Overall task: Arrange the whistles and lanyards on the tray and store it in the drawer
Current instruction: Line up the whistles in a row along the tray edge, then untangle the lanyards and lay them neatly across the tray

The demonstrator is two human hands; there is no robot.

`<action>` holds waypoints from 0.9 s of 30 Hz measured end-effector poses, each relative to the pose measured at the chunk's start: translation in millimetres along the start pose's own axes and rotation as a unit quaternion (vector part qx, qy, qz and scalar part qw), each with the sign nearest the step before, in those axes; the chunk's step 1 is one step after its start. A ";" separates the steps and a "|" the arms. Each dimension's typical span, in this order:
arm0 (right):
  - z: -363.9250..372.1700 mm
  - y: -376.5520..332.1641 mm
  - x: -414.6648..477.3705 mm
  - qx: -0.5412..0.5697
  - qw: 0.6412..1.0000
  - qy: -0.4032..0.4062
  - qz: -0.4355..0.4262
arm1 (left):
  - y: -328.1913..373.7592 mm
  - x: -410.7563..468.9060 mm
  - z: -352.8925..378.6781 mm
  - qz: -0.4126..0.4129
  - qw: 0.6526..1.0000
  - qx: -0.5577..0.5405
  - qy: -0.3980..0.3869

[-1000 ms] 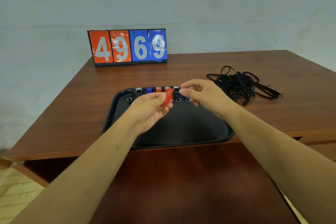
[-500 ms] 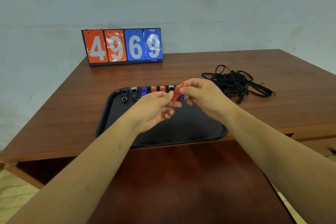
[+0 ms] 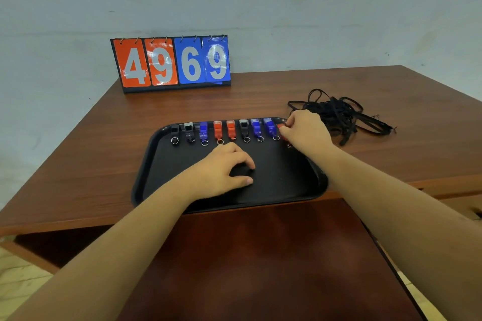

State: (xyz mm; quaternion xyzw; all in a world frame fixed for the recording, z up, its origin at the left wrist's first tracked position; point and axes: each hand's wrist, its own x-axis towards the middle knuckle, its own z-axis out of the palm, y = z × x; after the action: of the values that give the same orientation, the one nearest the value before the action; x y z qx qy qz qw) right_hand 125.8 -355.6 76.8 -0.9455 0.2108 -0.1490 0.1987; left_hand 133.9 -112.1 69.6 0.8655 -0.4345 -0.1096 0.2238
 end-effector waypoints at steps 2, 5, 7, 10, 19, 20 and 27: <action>5.2 -3.3 4.9 -0.051 0.999 0.018 0.001 | -1.8 -0.2 1.1 0.003 1.000 -0.004 0.000; 8.7 -5.4 9.5 -0.099 0.994 0.042 0.002 | -3.3 -0.3 1.9 0.011 1.000 -0.005 0.002; 9.9 -5.5 10.8 -0.100 0.994 0.049 0.006 | -3.6 -0.1 1.9 0.012 1.000 -0.008 0.002; 10.6 -5.8 10.7 -0.086 0.995 0.046 0.007 | -4.3 0.5 1.6 0.009 1.000 -0.013 -0.001; -26.2 12.7 -2.7 0.035 0.997 0.063 -0.014 | 11.0 11.9 -12.1 0.003 1.000 -0.013 -0.003; -36.4 19.5 -4.3 0.039 0.997 0.070 -0.014 | 17.4 17.2 -15.5 0.006 1.000 -0.015 0.005; -65.8 73.8 -11.7 -0.045 0.996 -0.070 -0.037 | 85.7 82.8 -19.7 0.062 0.997 -0.010 0.055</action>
State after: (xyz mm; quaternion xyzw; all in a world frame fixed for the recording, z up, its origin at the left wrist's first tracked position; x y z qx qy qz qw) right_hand 66.6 -432.2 99.7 -0.9687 0.1682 -0.0798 0.1642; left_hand 130.7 -217.4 128.6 0.8393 -0.4736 -0.0523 0.2619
